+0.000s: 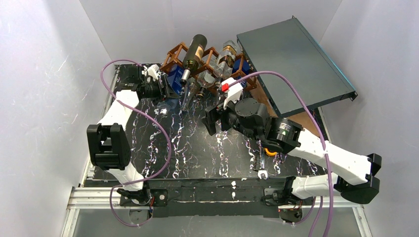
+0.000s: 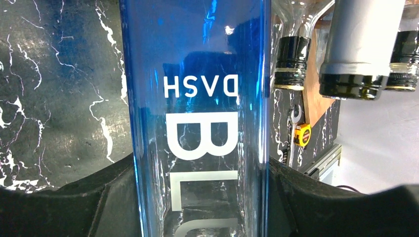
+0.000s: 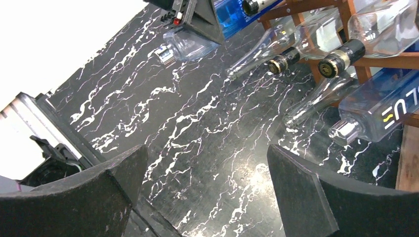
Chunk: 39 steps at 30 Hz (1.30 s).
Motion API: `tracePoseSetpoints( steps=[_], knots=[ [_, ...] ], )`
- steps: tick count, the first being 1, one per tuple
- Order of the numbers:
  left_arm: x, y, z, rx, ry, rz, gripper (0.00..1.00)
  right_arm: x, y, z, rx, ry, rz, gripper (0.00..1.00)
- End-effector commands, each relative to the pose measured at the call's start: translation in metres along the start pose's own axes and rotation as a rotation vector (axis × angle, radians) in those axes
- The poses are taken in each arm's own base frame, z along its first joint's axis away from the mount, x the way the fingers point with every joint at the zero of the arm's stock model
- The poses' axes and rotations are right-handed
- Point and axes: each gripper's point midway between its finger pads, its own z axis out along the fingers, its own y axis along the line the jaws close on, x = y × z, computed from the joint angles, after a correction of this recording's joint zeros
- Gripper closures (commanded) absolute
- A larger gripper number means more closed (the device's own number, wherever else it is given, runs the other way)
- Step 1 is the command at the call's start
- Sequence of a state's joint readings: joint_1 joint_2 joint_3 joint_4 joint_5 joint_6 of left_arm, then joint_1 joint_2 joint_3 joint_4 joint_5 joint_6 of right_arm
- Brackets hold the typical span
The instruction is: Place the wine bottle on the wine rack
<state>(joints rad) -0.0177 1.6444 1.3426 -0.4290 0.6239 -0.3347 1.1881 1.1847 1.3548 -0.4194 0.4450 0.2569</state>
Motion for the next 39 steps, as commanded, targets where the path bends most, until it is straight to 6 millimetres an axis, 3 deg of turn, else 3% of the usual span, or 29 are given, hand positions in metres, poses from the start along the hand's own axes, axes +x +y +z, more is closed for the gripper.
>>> tracePoseSetpoints(
  steps=[1, 11, 39],
  knots=[
    [-0.056, -0.051, -0.023, 0.181, -0.186, 0.187, 1.0, -0.025, -0.005, 0.002, 0.004, -0.053, 0.006, 0.0],
    [-0.077, -0.051, -0.009, 0.23, -0.246, 0.18, 1.0, -0.028, -0.03, 0.018, -0.011, -0.036, 0.045, 0.0],
    [-0.119, -0.051, 0.027, 0.323, -0.217, 0.153, 1.0, -0.031, -0.066, 0.041, -0.026, -0.018, 0.061, 0.0]
  ],
)
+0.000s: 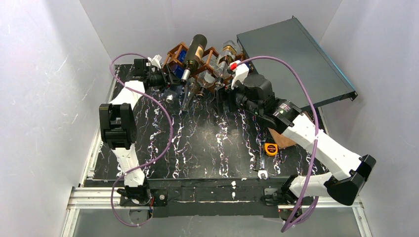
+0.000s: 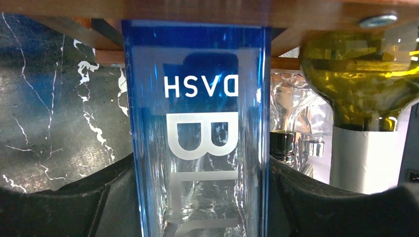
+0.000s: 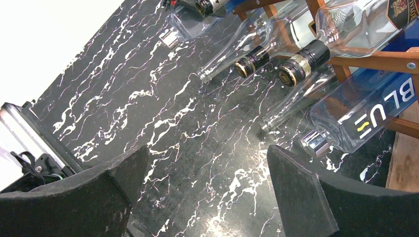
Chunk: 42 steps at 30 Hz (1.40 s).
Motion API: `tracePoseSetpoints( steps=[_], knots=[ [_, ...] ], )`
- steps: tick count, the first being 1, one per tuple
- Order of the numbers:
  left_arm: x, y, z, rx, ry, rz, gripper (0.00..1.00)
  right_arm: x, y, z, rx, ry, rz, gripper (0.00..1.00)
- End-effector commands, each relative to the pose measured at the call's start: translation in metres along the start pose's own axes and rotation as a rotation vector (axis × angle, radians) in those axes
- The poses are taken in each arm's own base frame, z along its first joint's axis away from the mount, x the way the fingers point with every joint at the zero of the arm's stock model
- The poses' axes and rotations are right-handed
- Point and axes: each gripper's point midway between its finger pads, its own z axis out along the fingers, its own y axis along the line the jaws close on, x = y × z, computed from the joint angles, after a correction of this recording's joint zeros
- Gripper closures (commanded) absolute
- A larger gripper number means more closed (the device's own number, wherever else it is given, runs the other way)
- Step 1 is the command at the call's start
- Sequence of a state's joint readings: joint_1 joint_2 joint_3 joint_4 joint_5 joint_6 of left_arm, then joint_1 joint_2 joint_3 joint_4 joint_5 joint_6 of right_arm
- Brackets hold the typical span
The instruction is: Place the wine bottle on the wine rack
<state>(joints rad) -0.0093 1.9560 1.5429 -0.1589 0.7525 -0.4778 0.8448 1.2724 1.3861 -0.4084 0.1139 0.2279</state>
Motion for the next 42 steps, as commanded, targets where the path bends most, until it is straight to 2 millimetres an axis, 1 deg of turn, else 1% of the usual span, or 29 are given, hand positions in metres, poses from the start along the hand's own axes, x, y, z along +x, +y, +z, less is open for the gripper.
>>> tracePoseSetpoints(
  steps=[1, 8, 14, 18, 20, 22, 24, 29, 31, 32, 33, 34, 38, 42],
  knots=[
    [-0.051, -0.064, -0.024, 0.175, -0.129, 0.206, 1.0, -0.028, 0.005, -0.001, -0.039, -0.083, -0.008, 0.0],
    [-0.056, -0.057, -0.015, 0.177, -0.115, 0.204, 1.0, -0.028, -0.002, 0.004, -0.042, -0.073, -0.005, 0.0],
    [-0.059, -0.049, -0.002, 0.184, -0.08, 0.145, 1.0, -0.028, -0.008, 0.008, -0.041, -0.067, 0.0, 0.0],
    [-0.058, -0.042, 0.005, 0.181, -0.071, 0.104, 0.99, -0.027, -0.011, 0.009, -0.038, -0.064, 0.002, 0.0],
    [-0.057, -0.041, 0.006, 0.186, -0.07, 0.09, 0.9, -0.027, -0.011, 0.009, -0.039, -0.065, 0.004, 0.0],
    [-0.063, -0.027, -0.001, 0.173, -0.086, 0.059, 0.78, -0.027, -0.012, 0.009, -0.039, -0.064, 0.005, 0.0],
    [-0.06, -0.023, -0.001, 0.171, -0.083, 0.042, 0.68, -0.028, -0.013, 0.009, -0.037, -0.066, 0.006, 0.0],
    [-0.049, -0.014, -0.004, 0.149, -0.065, 0.034, 0.52, -0.027, -0.014, 0.008, -0.035, -0.065, 0.012, 0.0],
    [-0.045, -0.009, -0.005, 0.119, -0.054, 0.046, 0.44, -0.027, -0.014, 0.007, -0.034, -0.07, 0.015, 0.0],
    [-0.044, -0.008, -0.006, 0.105, -0.052, 0.05, 0.31, -0.027, -0.014, 0.008, -0.034, -0.069, 0.016, 0.0],
    [-0.042, -0.005, -0.006, 0.09, -0.05, 0.05, 0.22, -0.027, -0.014, 0.008, -0.035, -0.071, 0.018, 0.0],
    [-0.041, -0.004, -0.007, 0.081, -0.047, 0.052, 0.19, -0.025, -0.011, 0.008, -0.056, -0.066, 0.019, 0.0],
    [-0.039, -0.002, -0.009, 0.065, -0.039, 0.058, 0.13, -0.025, -0.008, 0.008, -0.069, -0.065, 0.026, 0.0],
    [-0.035, -0.001, -0.011, 0.052, -0.035, 0.062, 0.11, -0.025, -0.008, 0.007, -0.072, -0.069, 0.033, 0.0]
  ],
)
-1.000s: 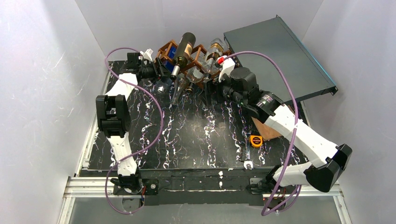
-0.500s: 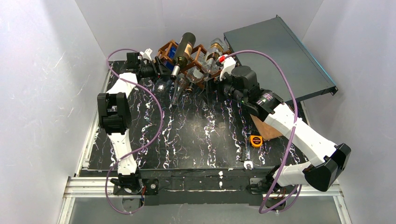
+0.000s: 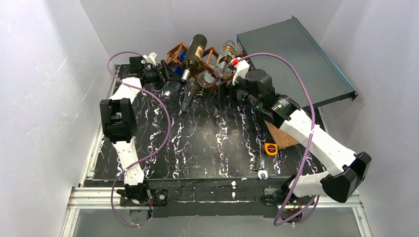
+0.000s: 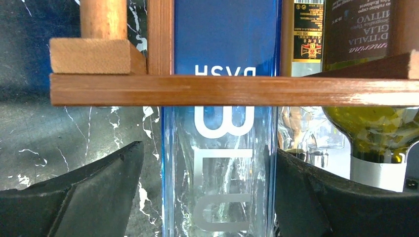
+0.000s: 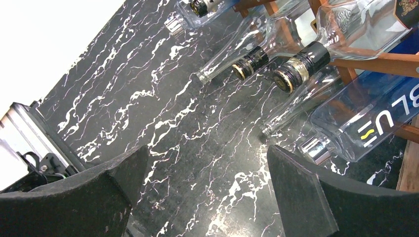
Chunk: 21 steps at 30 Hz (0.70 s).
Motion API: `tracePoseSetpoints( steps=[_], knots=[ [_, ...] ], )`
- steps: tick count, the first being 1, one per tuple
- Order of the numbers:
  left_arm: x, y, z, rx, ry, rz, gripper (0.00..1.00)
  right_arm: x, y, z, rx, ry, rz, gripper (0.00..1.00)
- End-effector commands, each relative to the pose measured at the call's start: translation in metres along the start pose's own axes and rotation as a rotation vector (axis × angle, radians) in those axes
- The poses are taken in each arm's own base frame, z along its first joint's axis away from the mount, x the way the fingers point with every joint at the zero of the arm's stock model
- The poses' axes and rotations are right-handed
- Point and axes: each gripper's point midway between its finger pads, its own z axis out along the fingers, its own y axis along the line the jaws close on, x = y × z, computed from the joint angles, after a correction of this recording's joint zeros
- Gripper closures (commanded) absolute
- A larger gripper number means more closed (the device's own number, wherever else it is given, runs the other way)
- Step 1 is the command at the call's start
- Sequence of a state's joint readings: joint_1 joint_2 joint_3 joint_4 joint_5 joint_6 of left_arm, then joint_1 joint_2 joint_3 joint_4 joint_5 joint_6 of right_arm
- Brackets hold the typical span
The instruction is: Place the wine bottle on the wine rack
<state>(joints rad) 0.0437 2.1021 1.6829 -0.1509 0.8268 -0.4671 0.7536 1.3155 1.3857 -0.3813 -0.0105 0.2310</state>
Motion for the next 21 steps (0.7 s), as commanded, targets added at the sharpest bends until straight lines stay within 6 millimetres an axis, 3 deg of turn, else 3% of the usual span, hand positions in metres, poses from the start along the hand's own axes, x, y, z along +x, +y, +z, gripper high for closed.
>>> tracePoseSetpoints(
  steps=[1, 11, 16, 21],
  knots=[
    [-0.005, -0.029, -0.023, 0.005, -0.025, 0.08, 0.09, -0.028, 0.009, -0.009, -0.04, -0.094, -0.003, 0.0],
    [0.022, -0.037, -0.041, 0.004, -0.007, 0.096, 0.09, -0.029, 0.015, -0.011, -0.066, -0.103, 0.019, 0.0],
    [0.034, -0.036, -0.041, 0.018, 0.018, 0.065, 0.26, -0.027, 0.017, -0.011, -0.076, -0.102, 0.031, 0.0],
    [0.033, -0.034, -0.039, 0.022, 0.007, 0.046, 0.48, -0.027, 0.017, -0.013, -0.076, -0.104, 0.034, 0.0]
  ],
)
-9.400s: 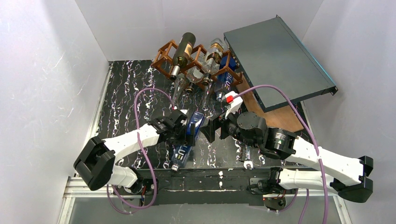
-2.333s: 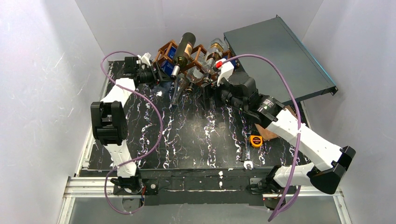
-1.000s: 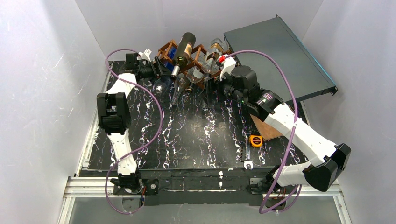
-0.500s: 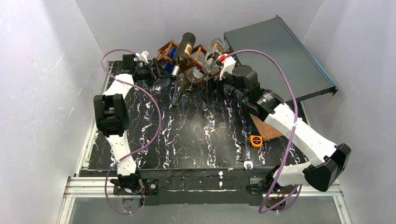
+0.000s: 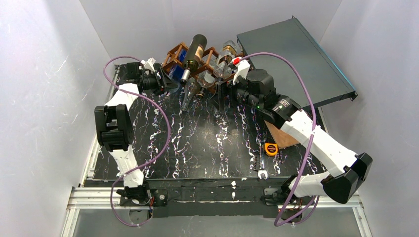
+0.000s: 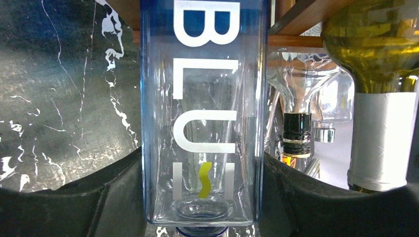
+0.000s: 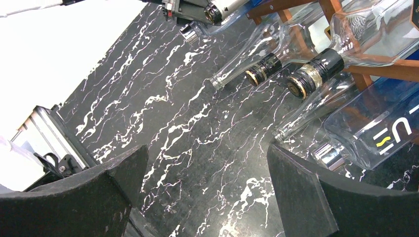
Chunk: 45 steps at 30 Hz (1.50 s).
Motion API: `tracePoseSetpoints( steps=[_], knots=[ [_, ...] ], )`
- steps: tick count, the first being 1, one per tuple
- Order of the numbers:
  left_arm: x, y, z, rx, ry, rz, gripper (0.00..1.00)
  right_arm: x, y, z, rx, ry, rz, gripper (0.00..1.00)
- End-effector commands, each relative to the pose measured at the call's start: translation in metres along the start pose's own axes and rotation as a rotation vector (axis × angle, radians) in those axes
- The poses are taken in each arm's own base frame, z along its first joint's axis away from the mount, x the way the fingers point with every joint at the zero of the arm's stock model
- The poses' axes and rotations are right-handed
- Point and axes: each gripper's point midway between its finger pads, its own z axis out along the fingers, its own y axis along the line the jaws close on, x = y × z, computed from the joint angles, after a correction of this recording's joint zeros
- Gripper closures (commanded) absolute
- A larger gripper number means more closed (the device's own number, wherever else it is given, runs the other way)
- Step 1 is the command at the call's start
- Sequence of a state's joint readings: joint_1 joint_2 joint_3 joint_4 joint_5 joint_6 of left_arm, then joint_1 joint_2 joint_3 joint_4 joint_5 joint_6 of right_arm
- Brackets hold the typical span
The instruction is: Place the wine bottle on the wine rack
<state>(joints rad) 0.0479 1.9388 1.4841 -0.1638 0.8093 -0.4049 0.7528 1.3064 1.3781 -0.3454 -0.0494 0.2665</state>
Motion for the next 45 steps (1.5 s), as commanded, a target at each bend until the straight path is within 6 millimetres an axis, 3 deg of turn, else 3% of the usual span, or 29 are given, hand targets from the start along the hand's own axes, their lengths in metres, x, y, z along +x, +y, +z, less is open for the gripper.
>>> tracePoseSetpoints(
  steps=[1, 13, 20, 30, 31, 34, 36, 43, 45],
  knots=[
    [-0.004, -0.026, -0.012, 0.051, -0.017, 0.017, 0.54, -0.02, 0.008, -0.011, -0.029, -0.077, 0.001, 0.0],
    [-0.039, -0.039, -0.004, 0.112, -0.121, 0.025, 0.99, -0.018, 0.005, -0.009, -0.016, -0.071, -0.013, 0.0],
    [-0.05, -0.042, 0.002, 0.112, -0.139, 0.023, 1.0, -0.018, 0.002, -0.008, -0.008, -0.072, -0.021, 0.0],
    [-0.053, -0.032, 0.019, 0.102, -0.115, -0.02, 1.0, -0.016, 0.0, -0.006, -0.002, -0.065, -0.025, 0.0],
    [-0.053, -0.031, 0.021, 0.099, -0.11, -0.03, 0.98, -0.015, 0.0, -0.005, -0.003, -0.064, -0.025, 0.0],
    [-0.048, -0.027, 0.023, 0.096, -0.1, -0.052, 0.72, -0.016, 0.0, -0.006, -0.001, -0.065, -0.024, 0.0],
    [-0.045, -0.024, 0.022, 0.086, -0.097, -0.057, 0.6, -0.017, 0.0, -0.007, -0.002, -0.067, -0.025, 0.0],
    [-0.032, -0.019, 0.013, 0.019, -0.058, -0.049, 0.41, -0.02, 0.001, -0.011, -0.001, -0.073, -0.025, 0.0],
    [-0.029, -0.02, 0.009, 0.0, -0.043, -0.037, 0.3, -0.021, 0.002, -0.012, -0.001, -0.075, -0.026, 0.0]
  ],
)
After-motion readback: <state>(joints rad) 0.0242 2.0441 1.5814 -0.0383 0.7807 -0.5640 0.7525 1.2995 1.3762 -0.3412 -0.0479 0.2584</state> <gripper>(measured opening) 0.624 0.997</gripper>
